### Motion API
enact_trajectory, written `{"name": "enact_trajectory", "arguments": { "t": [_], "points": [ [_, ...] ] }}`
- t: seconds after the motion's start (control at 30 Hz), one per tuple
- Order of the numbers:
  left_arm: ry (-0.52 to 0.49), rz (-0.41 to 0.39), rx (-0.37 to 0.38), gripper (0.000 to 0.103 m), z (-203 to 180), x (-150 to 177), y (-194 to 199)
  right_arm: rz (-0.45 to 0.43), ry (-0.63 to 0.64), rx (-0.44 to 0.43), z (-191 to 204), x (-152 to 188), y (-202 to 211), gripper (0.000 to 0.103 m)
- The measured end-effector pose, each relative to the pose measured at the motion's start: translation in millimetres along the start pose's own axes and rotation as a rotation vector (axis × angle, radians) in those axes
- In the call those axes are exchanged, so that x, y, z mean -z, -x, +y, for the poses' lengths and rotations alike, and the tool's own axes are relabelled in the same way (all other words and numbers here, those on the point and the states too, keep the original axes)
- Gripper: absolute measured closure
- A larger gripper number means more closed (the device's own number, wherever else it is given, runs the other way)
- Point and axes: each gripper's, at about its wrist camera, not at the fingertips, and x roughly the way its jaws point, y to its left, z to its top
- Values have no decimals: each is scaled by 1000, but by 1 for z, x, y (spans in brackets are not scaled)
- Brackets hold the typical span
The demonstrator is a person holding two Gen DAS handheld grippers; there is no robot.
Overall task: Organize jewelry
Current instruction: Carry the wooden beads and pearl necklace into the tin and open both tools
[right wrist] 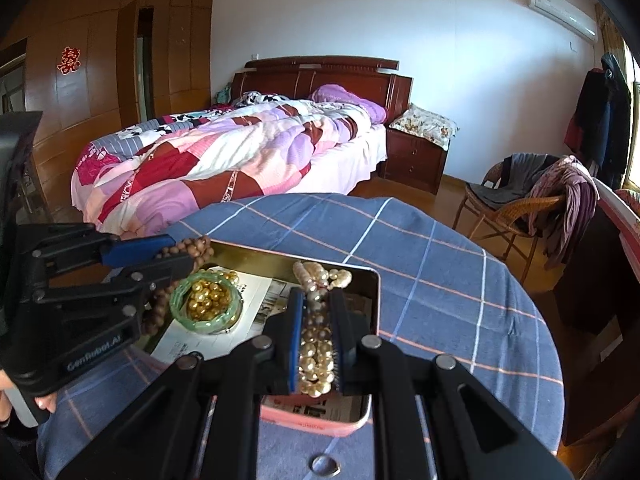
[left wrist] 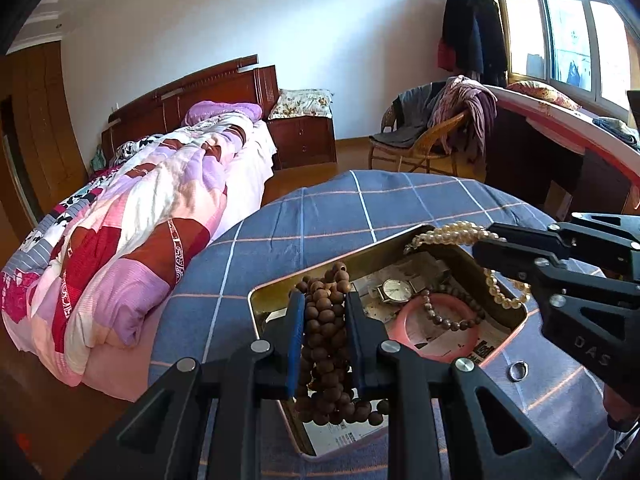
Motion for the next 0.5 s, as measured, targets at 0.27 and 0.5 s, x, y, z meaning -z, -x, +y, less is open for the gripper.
{"name": "enact_trajectory", "arguments": {
  "t": [0.27,0.5],
  "points": [
    [-12,27,-11,83,-1,3,-13,36,8,3,0,1,-17,88],
    [-20,49,-19,83,-1,4,-23,63,18,21,-1,3,-28,88]
  ]
}}
